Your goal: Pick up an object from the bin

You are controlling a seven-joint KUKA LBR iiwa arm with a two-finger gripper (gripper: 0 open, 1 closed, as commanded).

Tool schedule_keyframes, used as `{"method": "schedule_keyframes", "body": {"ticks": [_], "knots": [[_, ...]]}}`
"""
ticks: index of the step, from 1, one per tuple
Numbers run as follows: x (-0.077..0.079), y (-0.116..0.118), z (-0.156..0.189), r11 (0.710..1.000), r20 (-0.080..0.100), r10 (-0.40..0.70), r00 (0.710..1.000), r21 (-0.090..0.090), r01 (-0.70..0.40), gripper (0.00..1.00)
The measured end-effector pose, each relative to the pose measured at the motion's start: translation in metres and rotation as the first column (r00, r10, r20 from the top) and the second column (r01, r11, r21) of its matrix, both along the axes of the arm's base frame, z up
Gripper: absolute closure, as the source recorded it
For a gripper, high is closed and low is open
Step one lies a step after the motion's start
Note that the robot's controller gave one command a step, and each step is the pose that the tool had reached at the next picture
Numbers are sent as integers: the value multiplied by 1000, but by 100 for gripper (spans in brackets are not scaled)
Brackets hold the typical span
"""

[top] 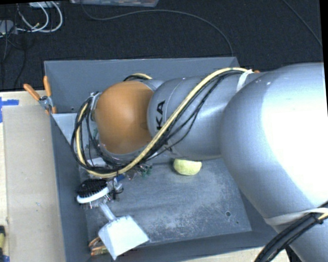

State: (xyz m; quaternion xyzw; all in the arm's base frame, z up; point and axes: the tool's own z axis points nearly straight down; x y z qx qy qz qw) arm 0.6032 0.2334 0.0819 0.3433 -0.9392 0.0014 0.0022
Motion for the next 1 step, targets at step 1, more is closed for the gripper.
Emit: {"method": "schedule_keyframes", "body": {"ticks": [1], "knots": [[0,1,21,1000,2,0,1000,2,0,100]]}}
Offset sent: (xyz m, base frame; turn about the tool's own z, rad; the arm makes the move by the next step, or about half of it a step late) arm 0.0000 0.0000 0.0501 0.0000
